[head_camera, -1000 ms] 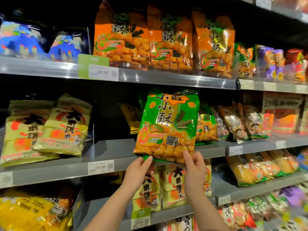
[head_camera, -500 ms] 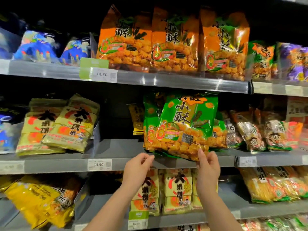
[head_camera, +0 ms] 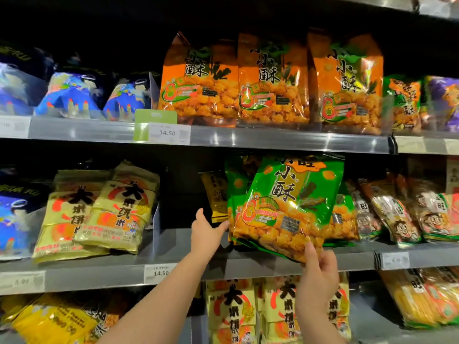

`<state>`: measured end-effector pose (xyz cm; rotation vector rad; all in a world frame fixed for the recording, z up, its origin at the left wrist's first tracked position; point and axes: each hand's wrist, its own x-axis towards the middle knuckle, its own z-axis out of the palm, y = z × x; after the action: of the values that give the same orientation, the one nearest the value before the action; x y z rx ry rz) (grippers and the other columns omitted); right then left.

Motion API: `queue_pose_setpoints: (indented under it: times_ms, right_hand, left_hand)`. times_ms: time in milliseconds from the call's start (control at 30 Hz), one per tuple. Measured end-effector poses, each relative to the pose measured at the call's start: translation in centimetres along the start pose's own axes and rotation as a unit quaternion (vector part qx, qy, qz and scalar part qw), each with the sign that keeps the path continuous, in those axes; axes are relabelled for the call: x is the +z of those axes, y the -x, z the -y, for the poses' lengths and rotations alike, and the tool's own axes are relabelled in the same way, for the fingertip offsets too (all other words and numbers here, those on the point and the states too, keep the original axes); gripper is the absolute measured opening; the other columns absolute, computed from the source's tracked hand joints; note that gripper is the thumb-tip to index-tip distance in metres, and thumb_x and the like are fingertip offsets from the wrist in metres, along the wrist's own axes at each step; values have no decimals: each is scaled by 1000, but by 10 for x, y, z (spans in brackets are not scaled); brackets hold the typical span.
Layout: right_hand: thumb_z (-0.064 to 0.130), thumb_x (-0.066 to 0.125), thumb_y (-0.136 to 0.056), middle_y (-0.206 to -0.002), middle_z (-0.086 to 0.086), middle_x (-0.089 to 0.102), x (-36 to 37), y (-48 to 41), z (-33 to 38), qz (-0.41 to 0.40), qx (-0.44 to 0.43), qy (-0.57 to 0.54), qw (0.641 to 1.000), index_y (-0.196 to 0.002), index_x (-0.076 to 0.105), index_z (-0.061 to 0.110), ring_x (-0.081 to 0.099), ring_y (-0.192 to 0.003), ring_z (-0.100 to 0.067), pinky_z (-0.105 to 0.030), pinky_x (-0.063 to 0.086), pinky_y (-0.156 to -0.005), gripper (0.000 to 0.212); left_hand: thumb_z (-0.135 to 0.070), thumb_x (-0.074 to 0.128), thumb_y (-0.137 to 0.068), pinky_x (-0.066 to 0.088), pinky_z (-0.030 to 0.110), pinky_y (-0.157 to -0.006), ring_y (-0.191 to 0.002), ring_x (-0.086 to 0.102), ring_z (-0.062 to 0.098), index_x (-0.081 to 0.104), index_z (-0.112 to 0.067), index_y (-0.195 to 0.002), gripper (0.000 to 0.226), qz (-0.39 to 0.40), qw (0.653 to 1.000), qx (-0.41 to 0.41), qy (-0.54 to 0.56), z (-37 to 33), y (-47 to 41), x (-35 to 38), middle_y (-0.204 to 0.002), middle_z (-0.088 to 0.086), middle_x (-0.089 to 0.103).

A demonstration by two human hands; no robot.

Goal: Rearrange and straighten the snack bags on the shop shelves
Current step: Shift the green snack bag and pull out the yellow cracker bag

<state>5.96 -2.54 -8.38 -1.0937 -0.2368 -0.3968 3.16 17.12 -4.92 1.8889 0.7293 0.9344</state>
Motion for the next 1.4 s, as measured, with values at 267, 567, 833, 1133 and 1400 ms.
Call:
queue_pose_setpoints:
  times_ms: [267,567,833,1133,1400]
  right_hand:
    - [19,58,-90,-53,9,37,4,-9,-20,-43,-15,-7,999,-54,39,19,33,-54,-5,-19,31,-51,41]
    - [18,58,-90,-50,8,37,4,-10,-27,-49,-18,-9,999,-53,44,20,34,-58,-11,-15,31,-47,40]
    - [19,56,-92,-60,-6,32,6,2,-17,-64,-23,37,997,-58,33,14,31,-54,-8,-25,27,-53,41]
    - [22,55,-92,-62,-9,37,12,6,-20,-73,-28,54,995,-64,36,2,35,-49,-5,-16,29,-47,40]
    - [26,54,-93,-60,-4,37,11,1,-31,-50,-12,52,997,-58,44,23,36,-52,-6,-20,28,-48,37]
  left_hand:
    - [-37,57,-88,32,32,-104,-131,39,22,24,-19,-145,68,161,978,-28,126,13,-27,8,-145,5,39]
    - [-26,57,-90,32,35,-104,-126,42,22,37,-9,-139,56,205,955,-61,207,18,-38,6,-137,6,46]
    - [-29,68,-81,28,33,-109,-138,29,20,34,-9,-140,71,129,983,16,133,33,-31,-46,-148,8,32]
    - [-26,73,-76,34,28,-100,-128,40,18,46,-12,-128,61,14,997,37,59,50,7,-83,-137,4,43]
    - [-24,75,-74,36,23,-92,-112,44,10,49,-14,-118,52,-32,992,82,87,25,14,-77,-116,-6,45]
